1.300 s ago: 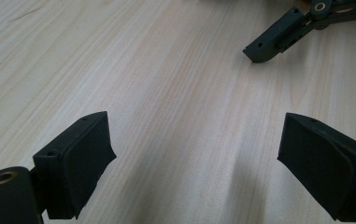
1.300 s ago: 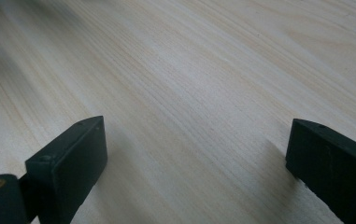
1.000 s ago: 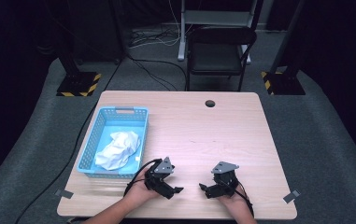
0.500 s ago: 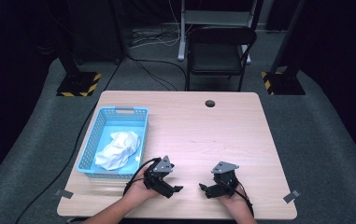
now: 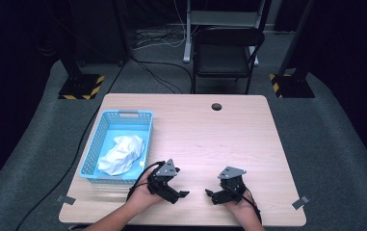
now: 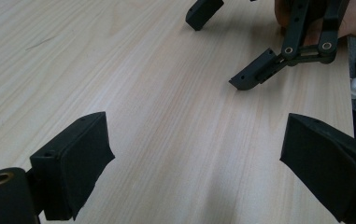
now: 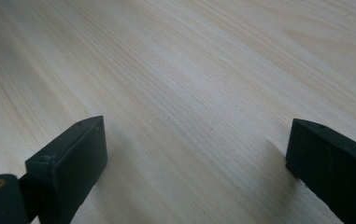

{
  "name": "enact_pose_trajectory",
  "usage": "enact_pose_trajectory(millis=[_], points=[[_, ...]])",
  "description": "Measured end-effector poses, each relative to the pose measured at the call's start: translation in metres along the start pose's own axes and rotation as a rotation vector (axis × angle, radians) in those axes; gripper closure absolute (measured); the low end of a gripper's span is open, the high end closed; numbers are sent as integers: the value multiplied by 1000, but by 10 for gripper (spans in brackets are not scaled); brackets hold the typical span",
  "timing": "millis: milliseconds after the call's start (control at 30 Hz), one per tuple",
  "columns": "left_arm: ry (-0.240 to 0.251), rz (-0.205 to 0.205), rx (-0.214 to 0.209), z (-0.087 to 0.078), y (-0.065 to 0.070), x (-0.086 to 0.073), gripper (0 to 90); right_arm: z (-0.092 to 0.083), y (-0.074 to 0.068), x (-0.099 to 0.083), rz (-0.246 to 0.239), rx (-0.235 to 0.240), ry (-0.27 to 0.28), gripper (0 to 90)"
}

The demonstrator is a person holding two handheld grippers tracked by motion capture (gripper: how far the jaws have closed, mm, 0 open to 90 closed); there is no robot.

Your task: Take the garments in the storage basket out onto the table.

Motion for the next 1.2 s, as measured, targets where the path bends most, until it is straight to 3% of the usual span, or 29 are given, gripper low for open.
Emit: enact_pose_trajectory(millis=[433, 1200], points=[[44, -34, 11, -17, -10, 1, 72, 0, 0, 0, 0, 0, 0, 50], [66, -44, 31, -31, -16, 2, 77, 0, 0, 0, 1, 0, 1, 51]])
Point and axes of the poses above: each handheld gripper's, and its own axes: z roughly forward along the jaws, x roughly out of its top, y roughly to its right, the point moved 1 cm from there along z, roughly forward along the jaws, and after that the axes turned 13 degrees about -y, right-handed, at the moved point
